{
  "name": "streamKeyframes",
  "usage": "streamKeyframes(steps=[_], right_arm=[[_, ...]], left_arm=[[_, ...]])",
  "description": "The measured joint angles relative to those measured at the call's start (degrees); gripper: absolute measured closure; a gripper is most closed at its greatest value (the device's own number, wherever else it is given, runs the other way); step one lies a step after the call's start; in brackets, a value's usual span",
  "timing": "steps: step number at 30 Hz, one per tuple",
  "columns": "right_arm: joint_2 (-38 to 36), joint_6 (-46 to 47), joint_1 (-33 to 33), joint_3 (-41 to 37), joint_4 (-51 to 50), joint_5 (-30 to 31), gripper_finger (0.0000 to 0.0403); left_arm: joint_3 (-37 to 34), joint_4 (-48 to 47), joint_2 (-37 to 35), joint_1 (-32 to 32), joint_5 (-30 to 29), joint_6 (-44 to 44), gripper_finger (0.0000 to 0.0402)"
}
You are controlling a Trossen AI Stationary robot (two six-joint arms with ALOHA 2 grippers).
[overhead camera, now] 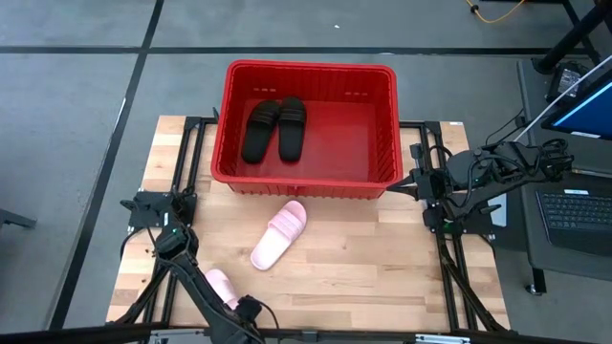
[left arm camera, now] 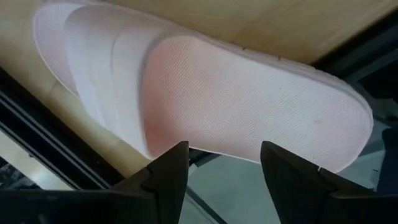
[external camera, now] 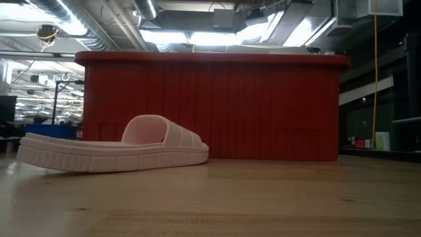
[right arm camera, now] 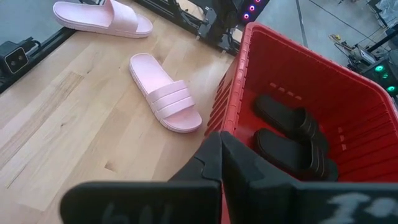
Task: Pick and place slides into bin
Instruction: Put the left pink slipper into the red bin
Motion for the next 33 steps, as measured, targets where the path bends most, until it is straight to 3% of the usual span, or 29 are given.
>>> streamKeyframes(steps=[6, 17, 33], right_arm=[[0.0, -0.2, 0.0, 0.0, 0.0, 0.0, 0.0400], [0.0, -0.2, 0.0, 0.0, 0.0, 0.0, 0.0400], [0.1, -0.1, 0.0, 0.0, 0.0, 0.0, 0.0400]], left_arm=[[0.0, 0.0, 0.0, 0.0, 0.1, -5.0, 0.0208], [0.0, 0.0, 0.0, -0.5, 1.4, -6.0, 0.0208], [0.0, 0.0, -2.6, -0.4, 0.0, -1.9, 0.0208]])
